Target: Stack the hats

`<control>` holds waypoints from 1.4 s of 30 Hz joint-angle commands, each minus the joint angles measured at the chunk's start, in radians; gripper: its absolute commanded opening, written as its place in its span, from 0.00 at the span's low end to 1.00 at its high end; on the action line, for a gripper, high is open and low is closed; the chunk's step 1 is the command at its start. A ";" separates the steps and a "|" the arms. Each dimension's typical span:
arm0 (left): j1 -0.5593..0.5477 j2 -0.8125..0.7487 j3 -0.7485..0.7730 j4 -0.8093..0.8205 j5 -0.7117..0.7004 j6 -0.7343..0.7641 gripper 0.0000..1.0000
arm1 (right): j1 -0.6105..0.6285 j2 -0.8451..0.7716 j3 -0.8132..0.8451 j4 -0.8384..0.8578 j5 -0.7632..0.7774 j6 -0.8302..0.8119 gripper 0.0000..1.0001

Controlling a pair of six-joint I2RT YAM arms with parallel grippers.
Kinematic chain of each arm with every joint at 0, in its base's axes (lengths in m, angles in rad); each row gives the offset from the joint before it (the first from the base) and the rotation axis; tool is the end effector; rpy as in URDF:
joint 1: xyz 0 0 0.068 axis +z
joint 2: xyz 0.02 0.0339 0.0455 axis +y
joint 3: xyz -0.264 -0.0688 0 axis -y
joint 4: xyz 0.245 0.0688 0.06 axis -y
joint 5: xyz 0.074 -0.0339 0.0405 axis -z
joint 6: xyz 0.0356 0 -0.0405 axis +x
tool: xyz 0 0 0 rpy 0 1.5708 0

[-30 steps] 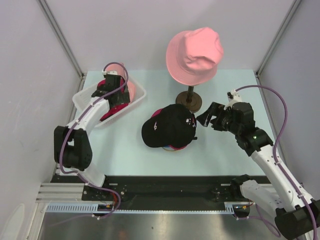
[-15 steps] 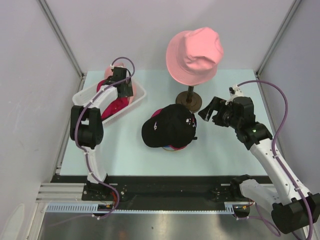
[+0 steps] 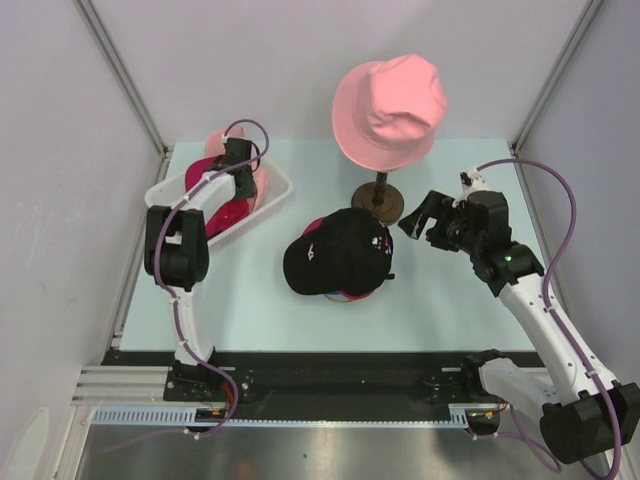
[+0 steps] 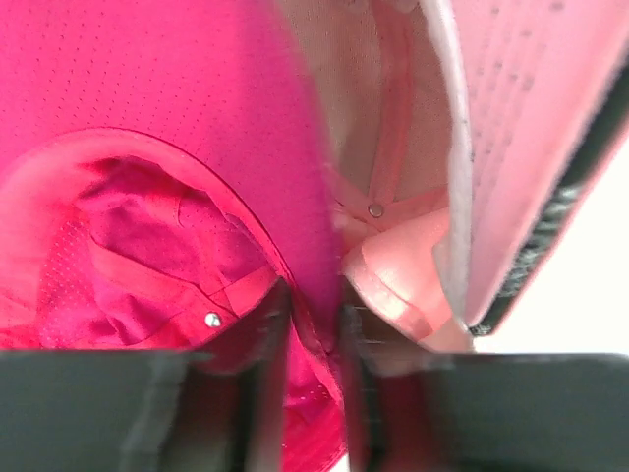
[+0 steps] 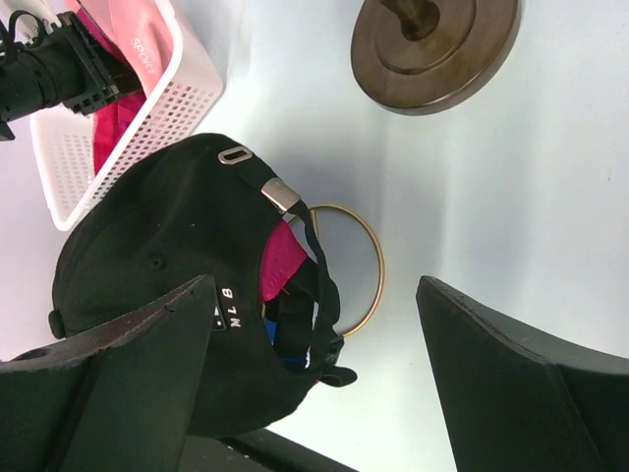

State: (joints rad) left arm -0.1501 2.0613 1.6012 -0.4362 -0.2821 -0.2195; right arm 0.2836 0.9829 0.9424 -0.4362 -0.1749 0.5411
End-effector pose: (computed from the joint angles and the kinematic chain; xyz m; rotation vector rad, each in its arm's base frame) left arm 0.4544 -0.0587 0.2068 -0.2047 2.4186 0.1822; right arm 0.2073 0.0669 0.3332 0.1591 2.1055 0.6840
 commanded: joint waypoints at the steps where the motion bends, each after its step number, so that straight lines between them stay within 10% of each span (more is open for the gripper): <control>1: 0.021 -0.050 0.014 0.016 -0.026 0.011 0.17 | -0.004 0.005 0.036 0.040 -0.020 -0.013 0.89; 9: 0.037 -0.226 -0.079 -0.009 -0.022 0.003 0.00 | -0.006 0.019 0.039 0.066 -0.041 -0.021 0.89; 30: 0.038 -0.759 -0.122 -0.101 0.159 -0.050 0.00 | 0.098 -0.035 0.099 0.105 0.023 -0.035 0.86; 42: 0.014 -1.055 -0.296 0.194 0.477 -0.421 0.00 | 0.373 0.049 0.167 0.341 0.117 0.111 0.86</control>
State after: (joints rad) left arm -0.1192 1.0744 1.3792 -0.4271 0.0639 -0.4526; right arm 0.5926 1.0058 1.0744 -0.2760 -0.1112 0.5579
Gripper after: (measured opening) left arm 0.107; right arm 0.861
